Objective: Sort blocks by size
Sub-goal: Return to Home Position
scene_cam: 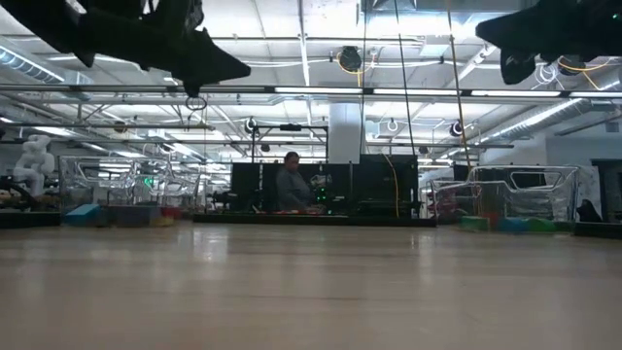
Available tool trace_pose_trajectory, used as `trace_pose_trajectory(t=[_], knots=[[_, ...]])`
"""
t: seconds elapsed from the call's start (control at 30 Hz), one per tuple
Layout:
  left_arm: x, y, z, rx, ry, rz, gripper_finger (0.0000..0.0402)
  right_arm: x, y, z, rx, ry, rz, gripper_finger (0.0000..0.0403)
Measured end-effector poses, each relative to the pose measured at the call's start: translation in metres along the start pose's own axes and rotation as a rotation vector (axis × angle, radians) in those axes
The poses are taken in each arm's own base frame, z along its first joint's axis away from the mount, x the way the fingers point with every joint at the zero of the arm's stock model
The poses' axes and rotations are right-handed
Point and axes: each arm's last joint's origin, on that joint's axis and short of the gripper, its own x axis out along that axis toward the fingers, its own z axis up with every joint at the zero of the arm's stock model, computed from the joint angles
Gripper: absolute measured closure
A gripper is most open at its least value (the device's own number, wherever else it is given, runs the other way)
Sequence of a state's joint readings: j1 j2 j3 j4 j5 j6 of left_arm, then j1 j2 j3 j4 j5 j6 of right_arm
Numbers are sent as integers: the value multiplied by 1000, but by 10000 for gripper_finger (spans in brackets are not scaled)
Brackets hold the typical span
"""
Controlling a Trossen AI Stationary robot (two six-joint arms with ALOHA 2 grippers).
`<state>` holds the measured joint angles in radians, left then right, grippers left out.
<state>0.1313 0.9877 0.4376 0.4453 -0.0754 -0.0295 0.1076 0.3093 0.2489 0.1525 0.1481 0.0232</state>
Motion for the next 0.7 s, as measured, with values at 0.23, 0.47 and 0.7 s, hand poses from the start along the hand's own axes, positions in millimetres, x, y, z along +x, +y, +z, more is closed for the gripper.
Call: trace_pose_trajectory(t=[0.23, 0.47, 0.7], knots=[[-43, 8, 14, -48, 24, 18, 396, -6, -7, 5, -8, -44, -22, 401], [-73, 3, -12, -95, -27, -22, 396, -8, -9, 0, 27, -33, -63, 401], [-77, 1, -25, -100, -75, -23, 396, 4, -10, -14, 70, -10, -88, 401]])
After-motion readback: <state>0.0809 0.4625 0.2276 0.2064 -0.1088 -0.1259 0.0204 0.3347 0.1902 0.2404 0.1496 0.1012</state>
